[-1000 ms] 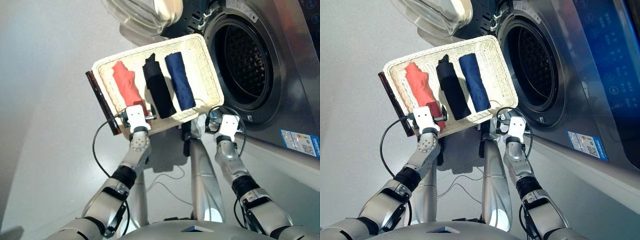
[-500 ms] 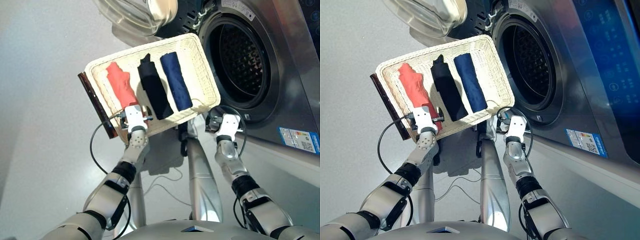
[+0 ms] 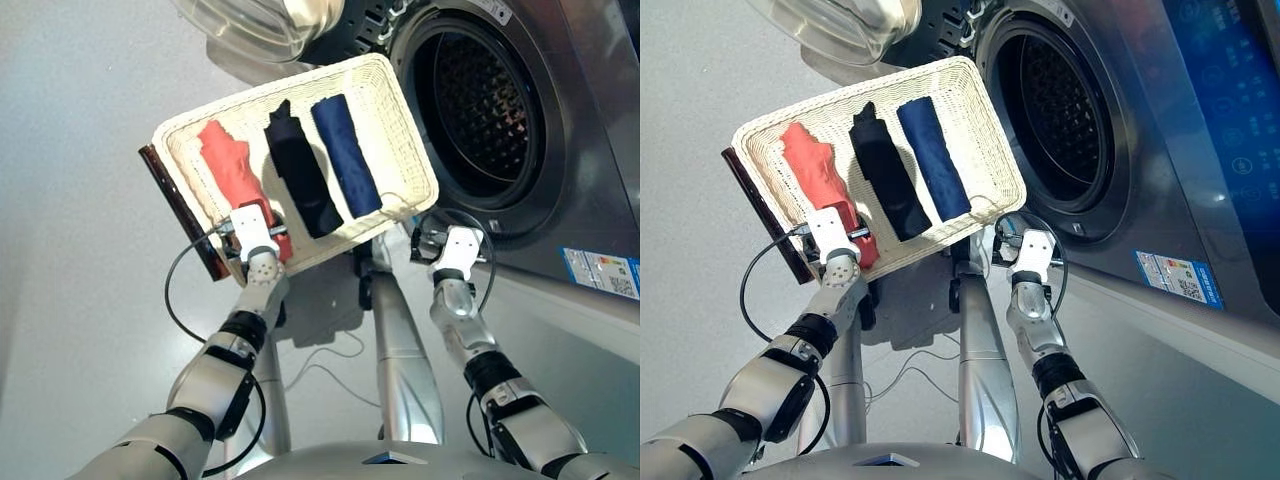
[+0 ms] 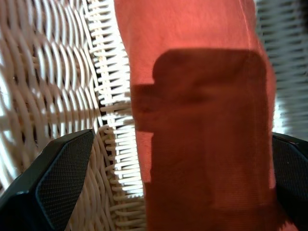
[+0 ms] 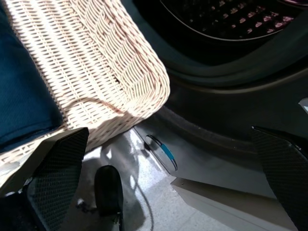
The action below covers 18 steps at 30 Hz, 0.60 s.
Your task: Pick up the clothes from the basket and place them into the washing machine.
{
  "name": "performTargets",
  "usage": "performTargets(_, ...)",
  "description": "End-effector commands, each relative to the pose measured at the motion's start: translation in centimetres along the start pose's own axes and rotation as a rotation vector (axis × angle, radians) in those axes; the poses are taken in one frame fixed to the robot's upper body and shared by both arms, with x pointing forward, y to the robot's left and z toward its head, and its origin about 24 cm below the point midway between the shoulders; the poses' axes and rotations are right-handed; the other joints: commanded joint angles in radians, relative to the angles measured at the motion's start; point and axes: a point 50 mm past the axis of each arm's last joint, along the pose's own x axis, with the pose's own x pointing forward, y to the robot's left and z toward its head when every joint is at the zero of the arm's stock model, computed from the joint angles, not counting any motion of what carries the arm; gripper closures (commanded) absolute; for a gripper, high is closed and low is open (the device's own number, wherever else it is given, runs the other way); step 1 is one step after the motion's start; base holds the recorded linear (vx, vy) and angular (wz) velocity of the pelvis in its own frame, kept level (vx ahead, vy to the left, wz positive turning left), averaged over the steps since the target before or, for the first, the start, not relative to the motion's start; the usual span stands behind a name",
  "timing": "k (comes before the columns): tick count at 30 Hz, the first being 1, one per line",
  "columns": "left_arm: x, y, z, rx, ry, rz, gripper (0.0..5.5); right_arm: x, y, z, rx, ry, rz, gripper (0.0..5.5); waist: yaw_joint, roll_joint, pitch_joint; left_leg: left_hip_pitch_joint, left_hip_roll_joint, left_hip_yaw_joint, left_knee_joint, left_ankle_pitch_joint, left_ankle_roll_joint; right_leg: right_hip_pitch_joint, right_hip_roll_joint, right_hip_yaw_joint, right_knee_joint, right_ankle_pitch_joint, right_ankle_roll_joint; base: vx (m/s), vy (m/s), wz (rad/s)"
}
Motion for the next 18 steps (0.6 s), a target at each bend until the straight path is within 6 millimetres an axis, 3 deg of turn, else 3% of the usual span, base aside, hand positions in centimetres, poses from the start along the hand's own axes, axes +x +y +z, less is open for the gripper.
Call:
performTargets(1,0.1,0.1,-0.3,-0.061,0.035,0.025,5.5,-0.4,-0.6,2.1,0.017,-0.125,0.04,0.0,-0.027,0.04,-0.017,-0.025,-0.003,-0.039,-0.028,0.009,0.032,0.01,0.016,-0.024,0.032,-0.058,-0.024,0.0,0.0,0.0)
performTargets(18,-0.4,-0.6,0.9,-0.132,-0.046,-0.044,5.5,-0.4,-1.0,1.8,0.009,-0.114,0.034,0.0,-0.017,0.046,-0.033,-0.025,-0.013,-0.042,-0.048,0.016,0.036,0.013,0.013,-0.026,0.012,-0.052,-0.022,0.0,0.0,0.0)
